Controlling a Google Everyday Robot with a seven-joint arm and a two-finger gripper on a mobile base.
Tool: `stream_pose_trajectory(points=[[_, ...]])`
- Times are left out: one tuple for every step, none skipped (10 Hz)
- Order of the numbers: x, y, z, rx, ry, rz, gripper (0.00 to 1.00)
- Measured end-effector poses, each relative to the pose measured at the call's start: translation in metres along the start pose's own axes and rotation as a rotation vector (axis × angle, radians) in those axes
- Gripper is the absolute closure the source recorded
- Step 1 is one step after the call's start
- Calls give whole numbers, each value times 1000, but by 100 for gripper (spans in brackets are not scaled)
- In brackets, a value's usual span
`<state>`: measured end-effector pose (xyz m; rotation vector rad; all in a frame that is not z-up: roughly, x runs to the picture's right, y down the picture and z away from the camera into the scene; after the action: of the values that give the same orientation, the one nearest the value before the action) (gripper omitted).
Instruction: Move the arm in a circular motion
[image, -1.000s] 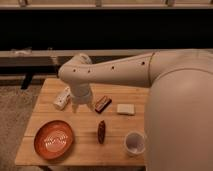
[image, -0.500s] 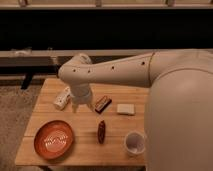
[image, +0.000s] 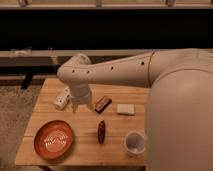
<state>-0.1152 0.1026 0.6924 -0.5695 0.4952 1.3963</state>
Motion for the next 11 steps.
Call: stream_pose_trajectory(points=[[9, 8, -5, 3, -9, -25, 35], [27, 15, -14, 4, -28, -50, 35], [47, 22, -20, -3, -37, -64, 35], [67, 23, -24, -8, -36, -64, 35], [91, 17, -27, -13, -39, -53, 35], [113, 5, -27, -18, -35, -28, 35], [129, -12, -27, -20, -31, 5, 35], [143, -32, -26, -20, -26, 45, 35], [156, -58, -25, -18, -20, 87, 35], [161, -84, -24, -17, -17, 130, 35], [160, -112, -23, -15, -17, 170, 35]])
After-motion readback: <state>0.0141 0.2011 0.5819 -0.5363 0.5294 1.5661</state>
